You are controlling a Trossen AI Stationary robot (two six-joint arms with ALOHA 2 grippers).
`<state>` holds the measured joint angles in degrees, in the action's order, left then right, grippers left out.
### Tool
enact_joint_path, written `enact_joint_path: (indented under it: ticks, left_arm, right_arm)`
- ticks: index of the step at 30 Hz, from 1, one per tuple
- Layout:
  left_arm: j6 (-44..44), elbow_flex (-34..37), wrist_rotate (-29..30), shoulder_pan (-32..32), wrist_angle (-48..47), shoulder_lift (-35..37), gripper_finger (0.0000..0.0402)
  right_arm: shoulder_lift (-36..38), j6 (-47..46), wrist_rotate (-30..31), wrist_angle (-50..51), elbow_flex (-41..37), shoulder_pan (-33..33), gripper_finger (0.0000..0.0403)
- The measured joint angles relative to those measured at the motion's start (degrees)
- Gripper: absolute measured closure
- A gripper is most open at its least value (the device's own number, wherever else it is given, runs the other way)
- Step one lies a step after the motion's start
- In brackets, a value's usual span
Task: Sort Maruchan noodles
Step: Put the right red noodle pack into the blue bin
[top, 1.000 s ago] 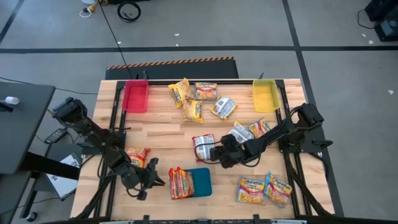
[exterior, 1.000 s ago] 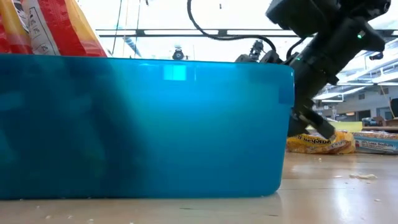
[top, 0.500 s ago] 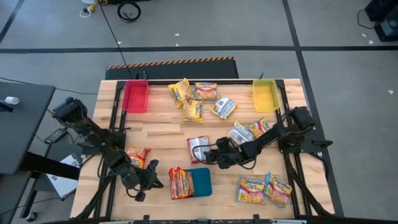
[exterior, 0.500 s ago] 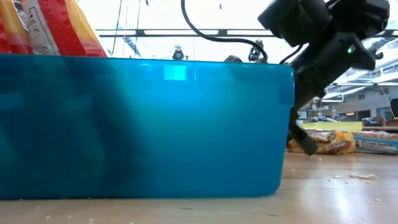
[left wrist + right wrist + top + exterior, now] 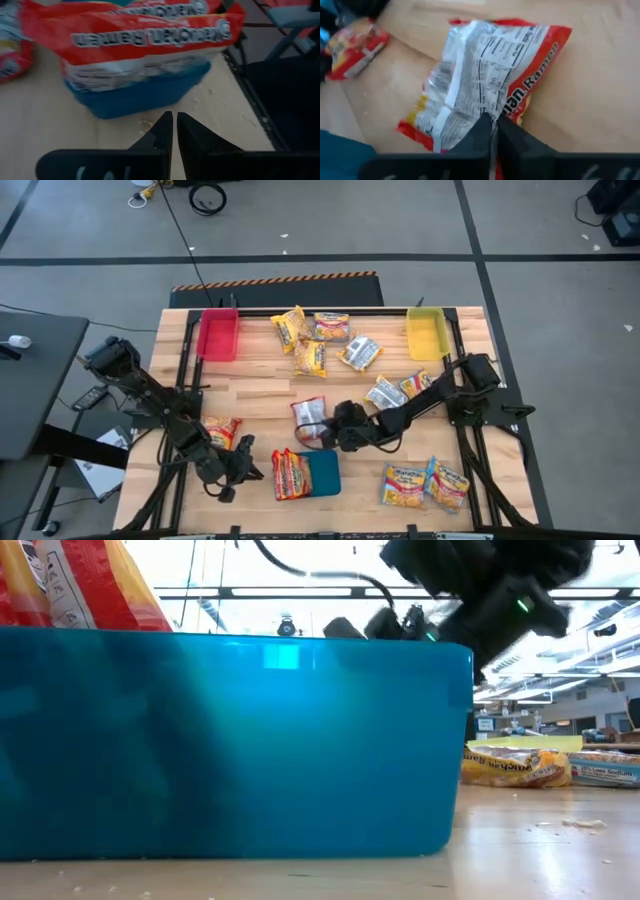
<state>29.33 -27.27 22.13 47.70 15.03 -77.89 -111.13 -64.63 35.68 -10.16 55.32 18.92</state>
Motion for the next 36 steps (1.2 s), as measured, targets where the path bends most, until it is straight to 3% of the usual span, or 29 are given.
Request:
enact_joint_path:
  ticks: [4,7,10,14,16,21,23,29,33,36]
  left_arm:
    - [0.00,0.00,2.06,-0.08,-0.23,0.00,0.0372]
    - [0.01,0.00,2.03,-0.06,-0.46,0.00,0.0372]
    - [0.01,0.00,1.98,-0.01,-1.23,0.00,0.0372]
    - [0.06,0.00,1.60,0.03,-3.28,0.00,0.0372]
    - [0.33,0.00,1.58,0.03,-4.98,0.00,0.0372]
    - [1.95,0.00,1.59,-0.04,-9.69,-0.02,0.0372]
    - [1.91,0.00,1.98,-0.04,-10.84,-0.02,0.0372]
    - [1.44,0.00,3.57,-1.58,-12.68,0.00,0.0372]
    - [1.12,0.00,3.64,-3.20,-14.26,0.01,0.0372]
    - [1.25,-0.02,3.28,-3.90,-16.41,0.02,0.0372]
  right_arm:
    - [2.38,14.61,3.57,12.18,9.37,-0.29,0.0390]
    - [3.30,31.44,7.38,20.62,17.26,0.36,0.0391]
    - [3.35,55.41,9.27,24.58,24.76,2.04,0.0391]
    - [3.35,96.75,9.51,25.12,28.85,5.02,0.0391]
    - [3.33,113.93,14.00,23.79,29.01,6.54,0.0391]
    - [2.53,145.04,32.08,11.69,27.42,9.17,0.0391]
    - [1.88,152.02,31.68,10.98,26.87,9.82,0.0391]
    - [-3.56,157.78,29.11,5.77,26.86,10.42,0.0391]
    - [-7.82,160.68,26.52,-8.01,26.83,10.49,0.0391]
    - [-8.67,157.48,25.88,-17.00,26.83,10.88,0.0391]
